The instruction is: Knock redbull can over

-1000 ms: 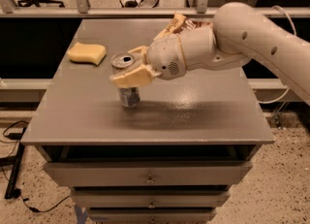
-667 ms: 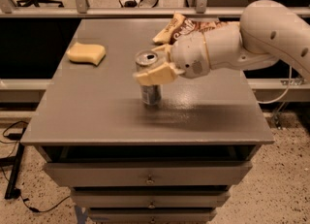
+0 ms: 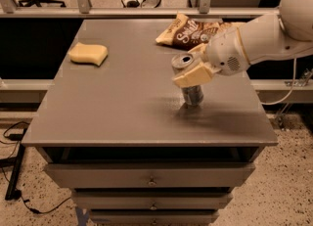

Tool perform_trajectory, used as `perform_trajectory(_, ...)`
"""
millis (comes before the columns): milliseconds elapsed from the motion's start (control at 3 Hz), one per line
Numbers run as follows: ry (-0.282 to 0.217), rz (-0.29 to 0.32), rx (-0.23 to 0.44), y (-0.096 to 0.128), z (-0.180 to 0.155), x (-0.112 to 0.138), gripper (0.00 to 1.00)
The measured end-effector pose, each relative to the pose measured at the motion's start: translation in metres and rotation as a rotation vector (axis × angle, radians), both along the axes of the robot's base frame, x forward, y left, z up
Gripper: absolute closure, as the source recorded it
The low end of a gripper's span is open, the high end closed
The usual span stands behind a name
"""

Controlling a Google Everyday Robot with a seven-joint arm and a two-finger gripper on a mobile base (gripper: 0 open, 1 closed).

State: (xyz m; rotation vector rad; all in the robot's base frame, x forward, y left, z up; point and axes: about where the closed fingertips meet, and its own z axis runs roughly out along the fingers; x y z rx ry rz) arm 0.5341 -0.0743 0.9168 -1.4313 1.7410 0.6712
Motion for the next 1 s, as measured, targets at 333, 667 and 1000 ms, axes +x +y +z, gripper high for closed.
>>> perform_trajectory(333, -0.005, -0.031, -0.143, -0.0213, 0.0045, 0.0021, 1.00)
perform_trajectory(667, -0.015, -0.046, -0.223, -0.0308, 0.0091, 0.0034, 1.00)
perform_trajectory(1000, -0.006, -0.042, -0.292, -0.0255, 0.0002, 0.0046, 0.97)
